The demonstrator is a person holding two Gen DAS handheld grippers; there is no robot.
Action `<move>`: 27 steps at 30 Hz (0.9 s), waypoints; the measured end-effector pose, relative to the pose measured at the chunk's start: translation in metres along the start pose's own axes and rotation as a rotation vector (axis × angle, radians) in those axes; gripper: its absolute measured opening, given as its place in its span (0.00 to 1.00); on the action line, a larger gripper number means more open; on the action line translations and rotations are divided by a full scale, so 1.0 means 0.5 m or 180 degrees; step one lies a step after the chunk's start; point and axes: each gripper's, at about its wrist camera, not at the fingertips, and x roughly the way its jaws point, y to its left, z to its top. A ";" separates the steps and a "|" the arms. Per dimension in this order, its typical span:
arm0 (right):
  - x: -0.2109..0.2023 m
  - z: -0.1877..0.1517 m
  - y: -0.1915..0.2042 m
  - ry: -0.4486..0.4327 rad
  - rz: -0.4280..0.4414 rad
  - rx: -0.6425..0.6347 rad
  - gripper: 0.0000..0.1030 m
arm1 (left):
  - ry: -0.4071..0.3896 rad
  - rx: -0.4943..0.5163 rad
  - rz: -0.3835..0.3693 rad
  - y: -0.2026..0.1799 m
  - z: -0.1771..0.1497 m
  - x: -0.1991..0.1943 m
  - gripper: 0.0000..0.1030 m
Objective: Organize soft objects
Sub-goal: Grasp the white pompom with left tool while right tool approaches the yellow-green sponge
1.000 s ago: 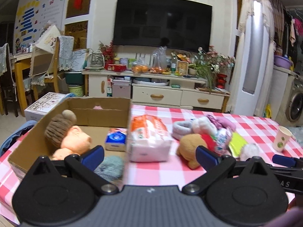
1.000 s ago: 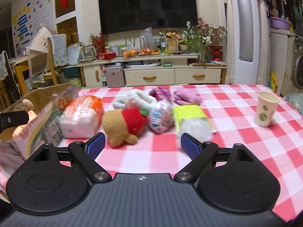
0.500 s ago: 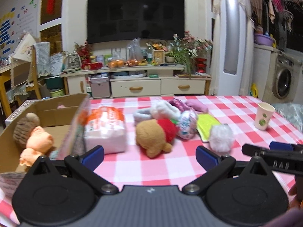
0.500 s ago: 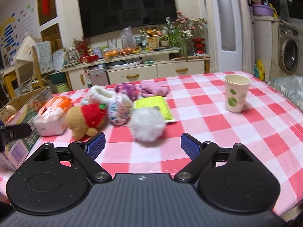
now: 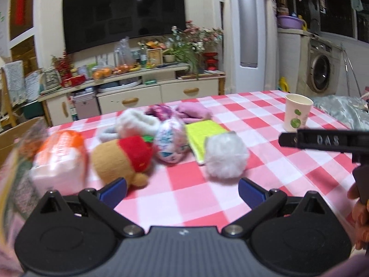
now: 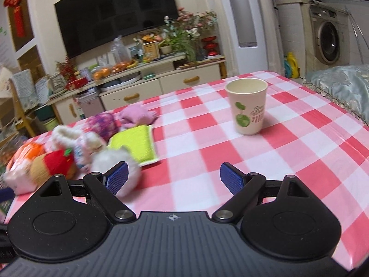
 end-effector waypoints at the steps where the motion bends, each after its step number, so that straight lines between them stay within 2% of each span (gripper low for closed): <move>1: 0.007 0.004 -0.005 -0.0001 -0.0007 0.0035 1.00 | 0.0006 0.0018 -0.0020 -0.010 0.003 0.013 0.99; 7: 0.055 0.022 -0.031 0.0015 0.0000 0.0163 1.00 | 0.0043 0.0116 -0.0171 -0.063 0.017 0.086 0.99; 11: 0.098 0.045 -0.049 0.0086 0.0144 0.0271 1.00 | 0.0028 0.0150 -0.0223 -0.088 0.029 0.127 0.98; 18: 0.181 0.073 -0.042 0.0311 0.0517 0.0369 1.00 | 0.0070 0.0183 -0.0245 -0.103 0.045 0.185 0.85; 23: 0.235 0.096 -0.032 0.0492 0.0802 0.0490 1.00 | 0.0087 0.0072 -0.0278 -0.089 0.049 0.203 0.77; 27: 0.268 0.102 -0.023 0.0658 0.0996 0.0638 1.00 | 0.0091 -0.0016 -0.0270 -0.076 0.048 0.206 0.68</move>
